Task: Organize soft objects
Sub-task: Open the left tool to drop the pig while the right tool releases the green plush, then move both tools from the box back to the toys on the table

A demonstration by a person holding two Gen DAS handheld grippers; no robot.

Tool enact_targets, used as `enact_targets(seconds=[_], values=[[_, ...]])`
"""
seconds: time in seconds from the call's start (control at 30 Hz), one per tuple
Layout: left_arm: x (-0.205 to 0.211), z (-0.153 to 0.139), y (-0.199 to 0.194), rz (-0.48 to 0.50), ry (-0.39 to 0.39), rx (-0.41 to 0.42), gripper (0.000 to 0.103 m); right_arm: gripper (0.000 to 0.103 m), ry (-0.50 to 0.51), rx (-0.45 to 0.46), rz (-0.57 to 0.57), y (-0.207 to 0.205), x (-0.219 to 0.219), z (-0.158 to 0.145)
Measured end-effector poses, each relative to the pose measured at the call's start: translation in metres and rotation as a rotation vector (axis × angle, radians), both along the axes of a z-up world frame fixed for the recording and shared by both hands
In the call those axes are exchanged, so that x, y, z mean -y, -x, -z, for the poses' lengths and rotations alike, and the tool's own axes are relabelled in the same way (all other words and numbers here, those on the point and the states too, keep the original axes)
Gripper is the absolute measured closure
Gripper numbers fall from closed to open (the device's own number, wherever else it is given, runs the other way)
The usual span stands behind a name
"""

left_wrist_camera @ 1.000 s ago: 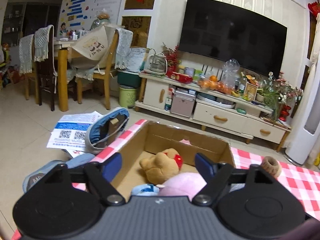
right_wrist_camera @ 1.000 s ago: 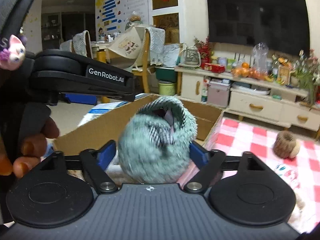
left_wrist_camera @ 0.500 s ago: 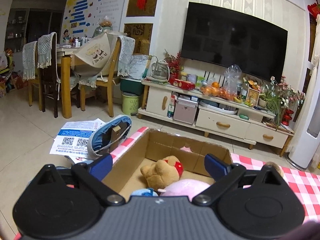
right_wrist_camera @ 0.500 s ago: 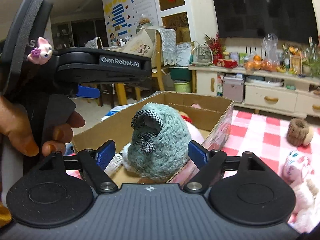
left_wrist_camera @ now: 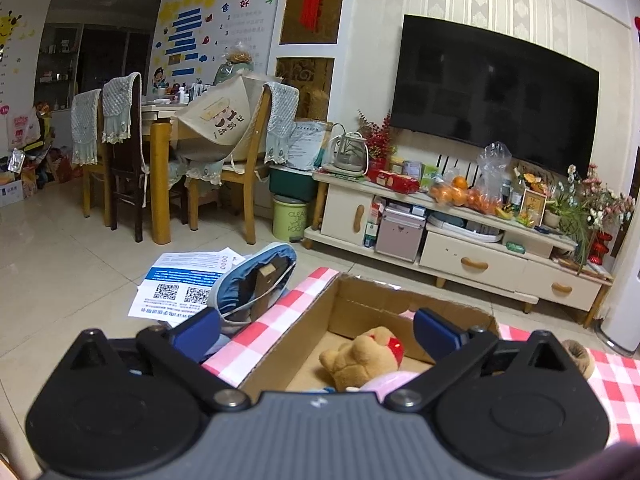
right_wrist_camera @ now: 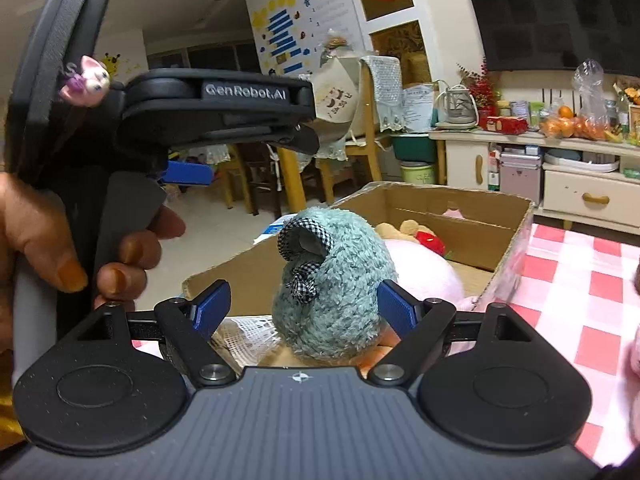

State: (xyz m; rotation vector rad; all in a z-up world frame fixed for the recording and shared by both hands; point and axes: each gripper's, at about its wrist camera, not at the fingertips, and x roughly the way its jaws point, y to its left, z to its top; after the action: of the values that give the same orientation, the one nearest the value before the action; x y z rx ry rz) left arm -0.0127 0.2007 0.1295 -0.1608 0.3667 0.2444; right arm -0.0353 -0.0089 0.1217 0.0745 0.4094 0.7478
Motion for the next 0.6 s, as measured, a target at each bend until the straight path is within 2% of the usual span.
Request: enact_targets(seconds=[0.1, 0.37, 0.6], values=[[0.004, 0.0, -0.002, 0.003, -0.016, -0.011, 0.001, 0.002, 0.001, 0.013, 0.015, 0.002, 0.003, -0.003], [0.024, 0.0, 0.001, 0.032, -0.062, -0.019, 0.001, 0.001, -0.002, -0.012, 0.201, 0.004, 0.024, -0.011], [0.045, -0.001, 0.004, 0.073, -0.102, -0.014, 0.001, 0.0, 0.018, -0.008, 0.334, 0.014, 0.046, -0.002]])
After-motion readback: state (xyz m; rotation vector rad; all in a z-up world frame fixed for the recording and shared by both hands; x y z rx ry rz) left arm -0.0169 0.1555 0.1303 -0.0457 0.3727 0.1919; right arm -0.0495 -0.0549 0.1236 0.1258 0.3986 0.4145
